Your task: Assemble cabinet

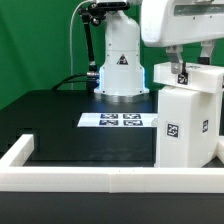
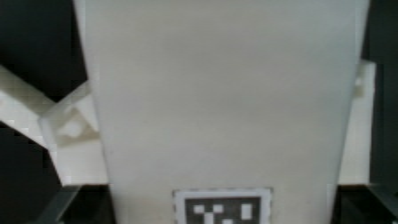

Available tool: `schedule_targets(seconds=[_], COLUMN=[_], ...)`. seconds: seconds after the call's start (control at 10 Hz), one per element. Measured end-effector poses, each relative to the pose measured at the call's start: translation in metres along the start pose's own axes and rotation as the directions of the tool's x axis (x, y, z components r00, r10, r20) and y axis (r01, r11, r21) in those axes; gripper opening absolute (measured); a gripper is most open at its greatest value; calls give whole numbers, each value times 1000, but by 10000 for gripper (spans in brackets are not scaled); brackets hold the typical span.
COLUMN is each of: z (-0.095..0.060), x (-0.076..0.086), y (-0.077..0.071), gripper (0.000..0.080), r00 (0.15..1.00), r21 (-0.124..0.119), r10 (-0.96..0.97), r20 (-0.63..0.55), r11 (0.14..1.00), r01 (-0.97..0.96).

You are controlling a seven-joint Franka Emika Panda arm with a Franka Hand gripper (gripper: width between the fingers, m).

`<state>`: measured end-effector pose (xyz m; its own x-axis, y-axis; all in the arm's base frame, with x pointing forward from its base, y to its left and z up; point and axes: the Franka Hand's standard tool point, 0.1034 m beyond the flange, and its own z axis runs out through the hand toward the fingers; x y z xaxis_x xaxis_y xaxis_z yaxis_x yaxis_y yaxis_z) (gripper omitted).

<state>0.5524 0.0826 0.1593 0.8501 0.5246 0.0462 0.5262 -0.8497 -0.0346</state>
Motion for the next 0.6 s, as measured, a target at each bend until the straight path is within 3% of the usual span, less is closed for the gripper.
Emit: schedule_targets(seconds=[0.4, 0.6], z=[0, 0], x=[1, 1], y=[3, 2], gripper=[561, 561], r00=[887, 719], r21=[0, 1], r10=[461, 695], r20=[-1, -5], r11=[887, 719], r01=[-461, -695])
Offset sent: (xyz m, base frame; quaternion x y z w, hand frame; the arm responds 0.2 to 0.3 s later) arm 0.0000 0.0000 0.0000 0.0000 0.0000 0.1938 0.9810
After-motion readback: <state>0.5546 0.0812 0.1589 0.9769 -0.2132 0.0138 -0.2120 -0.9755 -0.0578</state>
